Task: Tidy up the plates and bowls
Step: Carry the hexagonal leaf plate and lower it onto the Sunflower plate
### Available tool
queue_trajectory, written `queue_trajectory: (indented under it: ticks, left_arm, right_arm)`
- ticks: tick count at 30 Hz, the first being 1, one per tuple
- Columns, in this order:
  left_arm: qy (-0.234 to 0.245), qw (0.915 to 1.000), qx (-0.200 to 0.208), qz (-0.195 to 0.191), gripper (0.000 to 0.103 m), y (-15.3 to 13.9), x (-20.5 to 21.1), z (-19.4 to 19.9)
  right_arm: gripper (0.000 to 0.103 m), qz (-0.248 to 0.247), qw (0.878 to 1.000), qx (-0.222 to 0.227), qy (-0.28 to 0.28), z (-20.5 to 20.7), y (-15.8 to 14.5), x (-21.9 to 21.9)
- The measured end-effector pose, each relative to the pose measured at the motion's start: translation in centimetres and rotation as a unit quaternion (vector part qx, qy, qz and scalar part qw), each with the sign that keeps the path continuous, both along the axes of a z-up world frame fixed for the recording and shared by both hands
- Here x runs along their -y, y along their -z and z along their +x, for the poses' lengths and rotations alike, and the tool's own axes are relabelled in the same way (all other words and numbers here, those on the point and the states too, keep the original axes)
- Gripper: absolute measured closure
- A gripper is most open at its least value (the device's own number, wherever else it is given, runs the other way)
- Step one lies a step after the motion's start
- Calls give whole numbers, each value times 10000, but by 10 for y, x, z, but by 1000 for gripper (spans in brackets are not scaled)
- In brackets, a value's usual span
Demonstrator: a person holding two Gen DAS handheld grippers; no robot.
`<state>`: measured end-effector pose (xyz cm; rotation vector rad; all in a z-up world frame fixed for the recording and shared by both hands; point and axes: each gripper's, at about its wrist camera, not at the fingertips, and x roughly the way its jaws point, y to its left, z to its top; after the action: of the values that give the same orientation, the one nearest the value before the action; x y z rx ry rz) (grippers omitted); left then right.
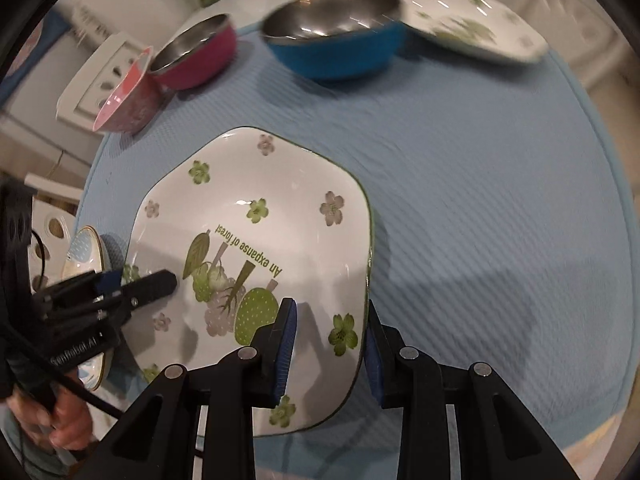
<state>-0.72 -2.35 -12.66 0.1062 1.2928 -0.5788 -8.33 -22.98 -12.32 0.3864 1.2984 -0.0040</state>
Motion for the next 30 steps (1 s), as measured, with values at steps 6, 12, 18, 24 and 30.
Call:
queue_trajectory:
  ticks: [6, 12, 18, 24, 30]
  left_arm:
    - [-223, 9996, -130, -74, 81, 3, -12, 0]
    - [-396, 9990, -139, -182, 83, 4, -21, -4]
    - [-420, 9989, -89, -185, 80, 5, -13, -4]
    - [-160, 9994, 172, -267, 81, -12, -12, -17]
    - [-27, 9992, 296, -273, 81, -22, -17, -26]
  right_arm:
    - [73, 155, 9990, 298, 282, -18, -5, 12]
    - [75, 185, 9985, 338, 377, -15, 4, 14]
    - [75, 85, 9989, 411, 223, -9, 8, 3]
    - [74, -250, 9984, 503, 9, -13, -4, -5]
    - [74, -508, 9963, 628, -297, -18, -16, -13]
